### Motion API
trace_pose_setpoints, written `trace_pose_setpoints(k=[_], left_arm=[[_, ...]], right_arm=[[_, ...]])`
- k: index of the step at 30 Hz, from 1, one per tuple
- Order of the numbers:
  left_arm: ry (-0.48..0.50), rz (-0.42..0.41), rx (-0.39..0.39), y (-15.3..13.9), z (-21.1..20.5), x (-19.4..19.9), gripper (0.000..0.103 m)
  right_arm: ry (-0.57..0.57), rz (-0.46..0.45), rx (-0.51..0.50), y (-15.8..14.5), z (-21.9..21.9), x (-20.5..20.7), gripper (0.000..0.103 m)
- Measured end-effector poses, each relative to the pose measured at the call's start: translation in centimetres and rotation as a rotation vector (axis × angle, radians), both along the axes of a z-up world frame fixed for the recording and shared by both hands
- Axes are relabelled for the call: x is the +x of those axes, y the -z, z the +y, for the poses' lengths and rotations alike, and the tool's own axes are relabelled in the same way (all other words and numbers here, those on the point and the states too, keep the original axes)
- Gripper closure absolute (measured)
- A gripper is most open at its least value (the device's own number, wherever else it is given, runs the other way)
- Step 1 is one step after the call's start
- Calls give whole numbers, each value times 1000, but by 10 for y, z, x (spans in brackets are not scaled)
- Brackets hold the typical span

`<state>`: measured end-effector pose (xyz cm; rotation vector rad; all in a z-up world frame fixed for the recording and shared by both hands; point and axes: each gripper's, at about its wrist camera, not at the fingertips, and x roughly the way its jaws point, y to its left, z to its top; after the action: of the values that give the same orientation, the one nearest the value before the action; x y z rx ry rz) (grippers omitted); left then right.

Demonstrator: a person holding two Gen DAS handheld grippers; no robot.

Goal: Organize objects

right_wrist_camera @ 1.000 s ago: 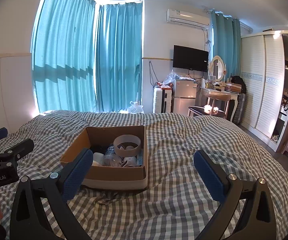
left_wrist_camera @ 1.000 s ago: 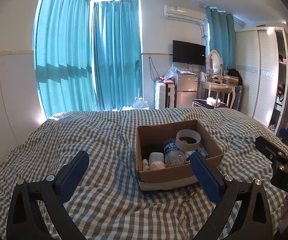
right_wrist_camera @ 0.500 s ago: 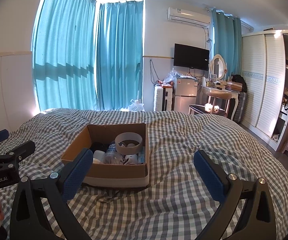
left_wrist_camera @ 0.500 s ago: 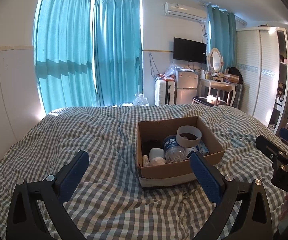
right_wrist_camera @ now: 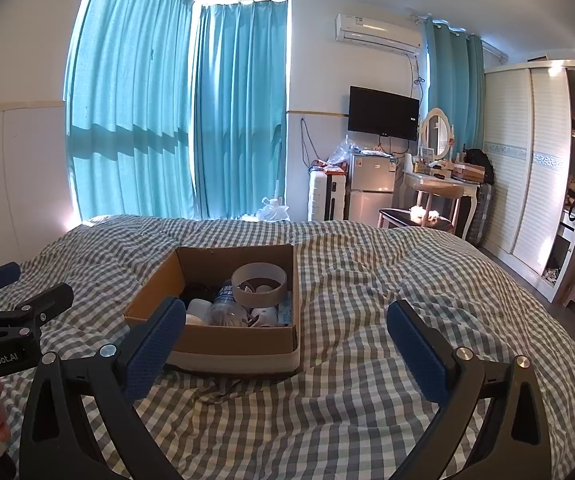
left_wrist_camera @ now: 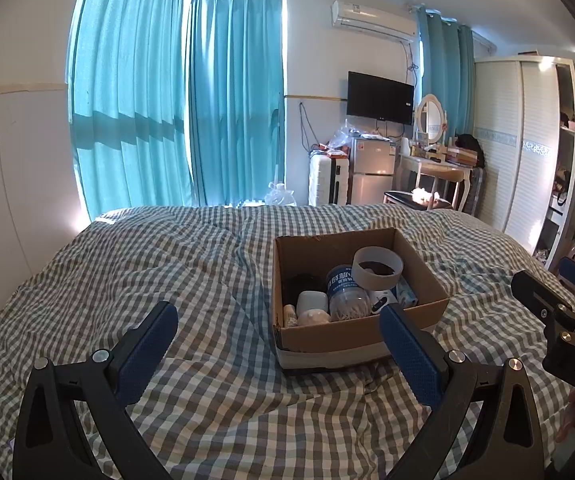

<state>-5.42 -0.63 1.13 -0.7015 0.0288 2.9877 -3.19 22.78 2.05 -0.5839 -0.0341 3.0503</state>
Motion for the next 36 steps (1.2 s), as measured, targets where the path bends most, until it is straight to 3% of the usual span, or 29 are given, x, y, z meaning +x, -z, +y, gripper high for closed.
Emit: trace_pose_setpoints(k=[36], left_arm=[[-21,-12,12,0,-2,2,0]], right_arm=[[-19,-28,6,4,-5,-4,2]])
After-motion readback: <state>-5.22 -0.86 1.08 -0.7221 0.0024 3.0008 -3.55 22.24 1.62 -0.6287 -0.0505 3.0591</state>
